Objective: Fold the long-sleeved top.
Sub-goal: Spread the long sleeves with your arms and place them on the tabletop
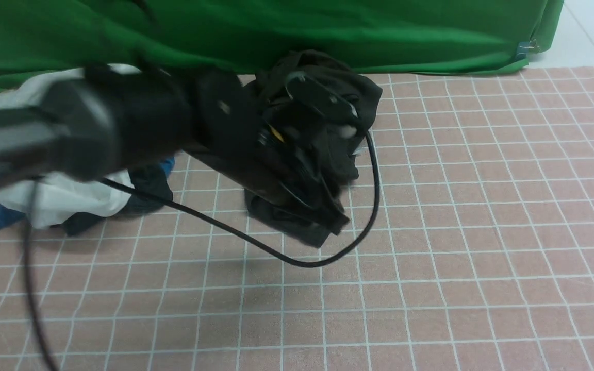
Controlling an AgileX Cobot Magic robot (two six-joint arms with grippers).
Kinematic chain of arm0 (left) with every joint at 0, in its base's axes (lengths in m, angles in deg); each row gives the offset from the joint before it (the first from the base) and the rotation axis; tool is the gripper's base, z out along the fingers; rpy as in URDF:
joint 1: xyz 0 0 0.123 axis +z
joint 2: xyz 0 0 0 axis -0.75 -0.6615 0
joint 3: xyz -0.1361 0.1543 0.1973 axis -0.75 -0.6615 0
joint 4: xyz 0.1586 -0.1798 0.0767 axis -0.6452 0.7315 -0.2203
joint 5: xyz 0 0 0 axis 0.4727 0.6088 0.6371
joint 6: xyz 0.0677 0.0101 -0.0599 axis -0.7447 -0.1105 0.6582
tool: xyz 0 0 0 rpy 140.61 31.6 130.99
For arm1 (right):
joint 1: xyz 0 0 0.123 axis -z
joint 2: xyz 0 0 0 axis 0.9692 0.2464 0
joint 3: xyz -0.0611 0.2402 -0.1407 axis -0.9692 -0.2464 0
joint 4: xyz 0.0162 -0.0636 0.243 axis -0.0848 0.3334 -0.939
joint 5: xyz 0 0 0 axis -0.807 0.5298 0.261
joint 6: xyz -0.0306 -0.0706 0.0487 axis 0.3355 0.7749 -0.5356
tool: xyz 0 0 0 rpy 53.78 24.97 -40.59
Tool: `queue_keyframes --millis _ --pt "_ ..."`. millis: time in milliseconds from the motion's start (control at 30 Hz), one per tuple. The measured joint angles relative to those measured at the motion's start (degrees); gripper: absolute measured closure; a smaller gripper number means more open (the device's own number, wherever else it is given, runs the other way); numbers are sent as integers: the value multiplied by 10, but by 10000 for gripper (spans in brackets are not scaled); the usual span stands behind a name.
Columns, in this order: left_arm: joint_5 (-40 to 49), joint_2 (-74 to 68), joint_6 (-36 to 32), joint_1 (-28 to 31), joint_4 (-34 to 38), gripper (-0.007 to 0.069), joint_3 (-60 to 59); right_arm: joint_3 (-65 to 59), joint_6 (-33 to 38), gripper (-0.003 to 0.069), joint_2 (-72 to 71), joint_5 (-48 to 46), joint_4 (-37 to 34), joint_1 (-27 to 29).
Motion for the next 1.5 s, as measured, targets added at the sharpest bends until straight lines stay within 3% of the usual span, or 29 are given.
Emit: queue_keyframes --millis 200,400,700,800,867,900,933,1000,1200,1500 --pt "-98 -38 89 2 -67 69 -3 0 8 418 0 -2 1 0" --pt "-145 -61 110 2 -116 60 -3 0 18 418 0 -2 1 0" --pt "-151 -107 224 2 -236 181 -3 0 21 418 0 -2 1 0" --pt "-148 -110 235 2 -242 295 -3 0 21 418 0 -2 1 0" --pt "-141 -113 239 2 -244 419 -3 0 21 418 0 -2 1 0" --pt "-140 -113 239 2 -244 432 -3 0 21 418 0 -2 1 0" --pt "-134 -115 239 2 -244 517 -3 0 21 418 0 -2 1 0" --pt "-130 -117 239 2 -248 577 -2 0 21 418 0 -2 1 0" --pt "-68 -91 212 2 -257 594 3 0 21 418 0 -2 1 0" --pt "26 83 112 2 -261 594 14 0 22 420 0 7 1 0"
